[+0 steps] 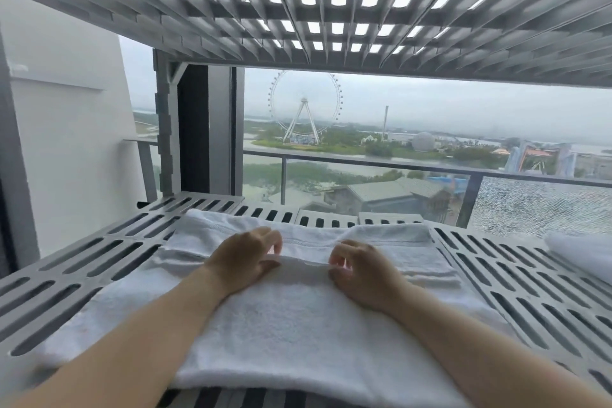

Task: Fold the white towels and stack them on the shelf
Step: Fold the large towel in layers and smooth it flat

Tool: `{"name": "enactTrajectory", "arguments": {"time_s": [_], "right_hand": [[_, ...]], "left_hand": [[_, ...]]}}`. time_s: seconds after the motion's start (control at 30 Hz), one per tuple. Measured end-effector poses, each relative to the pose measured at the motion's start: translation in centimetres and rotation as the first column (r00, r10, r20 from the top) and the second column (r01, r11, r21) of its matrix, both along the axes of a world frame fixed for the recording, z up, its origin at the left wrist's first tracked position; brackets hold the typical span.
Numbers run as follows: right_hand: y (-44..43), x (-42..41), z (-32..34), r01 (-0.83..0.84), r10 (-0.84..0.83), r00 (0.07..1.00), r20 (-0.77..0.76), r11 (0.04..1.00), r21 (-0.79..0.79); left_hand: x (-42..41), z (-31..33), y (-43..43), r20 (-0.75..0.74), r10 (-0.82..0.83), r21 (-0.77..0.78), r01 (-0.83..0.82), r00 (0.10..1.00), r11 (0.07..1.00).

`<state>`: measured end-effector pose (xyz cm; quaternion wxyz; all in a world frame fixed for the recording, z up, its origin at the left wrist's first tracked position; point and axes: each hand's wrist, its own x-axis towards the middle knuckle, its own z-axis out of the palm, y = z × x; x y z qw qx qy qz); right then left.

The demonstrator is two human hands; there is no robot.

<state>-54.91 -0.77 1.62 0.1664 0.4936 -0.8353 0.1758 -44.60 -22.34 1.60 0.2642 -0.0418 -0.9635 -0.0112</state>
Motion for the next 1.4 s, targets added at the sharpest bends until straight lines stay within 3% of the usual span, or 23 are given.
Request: {"name": "enactTrajectory", "arguments": {"time_s": [0.33,0.5,0.67,0.8,1.0,1.13,1.23,1.3,1.4], "right_hand": [[-0.6,0.1,-0.1,0.007,-0.007,1.0,-0.022,1.0,-0.003],[-0.7,0.1,-0.3,0.076,-0.078,0.993,-0.09,0.997,-0.023],[0.3,-0.5,-0.7,0.232,-0.231,0.973,-0.02,0.972,0.048],[0.4,-0.4,-0.5,0.197,-0.213,0.966,0.146,0.973,0.117],[0.5,-0.5,-0.6,0.221,-0.23,0.967,0.109,0.971,0.094],[0.6,0.1,-0.3,0.264,-0.273,0.96,0.06,0.956,0.124],[0.6,0.6,0.2,0.274,-0.285,0.959,0.014,0.935,0.225],[0.5,0.6,1.6,0.241,-0.272,0.96,0.069,0.924,0.296],[0.1,-0.3,3.9,0.168,-0.222,0.96,0.171,0.945,0.282]], "left_hand": [[0.8,0.1,0.4,-0.03,-0.081,-0.003,0.081,0.996,0.997],[1.5,0.1,-0.3,-0.032,0.017,0.065,-0.015,0.999,0.998],[2.2,0.1,-1.9,0.027,0.13,0.111,-0.133,0.991,0.985],[1.8,-0.1,-1.8,0.038,0.148,0.092,-0.151,0.988,0.984],[1.9,-0.3,-1.4,0.029,0.126,0.085,-0.128,0.992,0.988],[2.1,-0.2,-0.3,0.148,-0.02,0.276,-0.022,0.989,0.961],[1.4,-0.1,0.7,0.219,-0.05,0.289,-0.016,0.974,0.957],[0.4,0.4,1.1,0.276,-0.031,0.283,-0.05,0.961,0.958],[-1.9,1.5,1.4,0.354,-0.01,0.291,-0.1,0.935,0.951]]}}
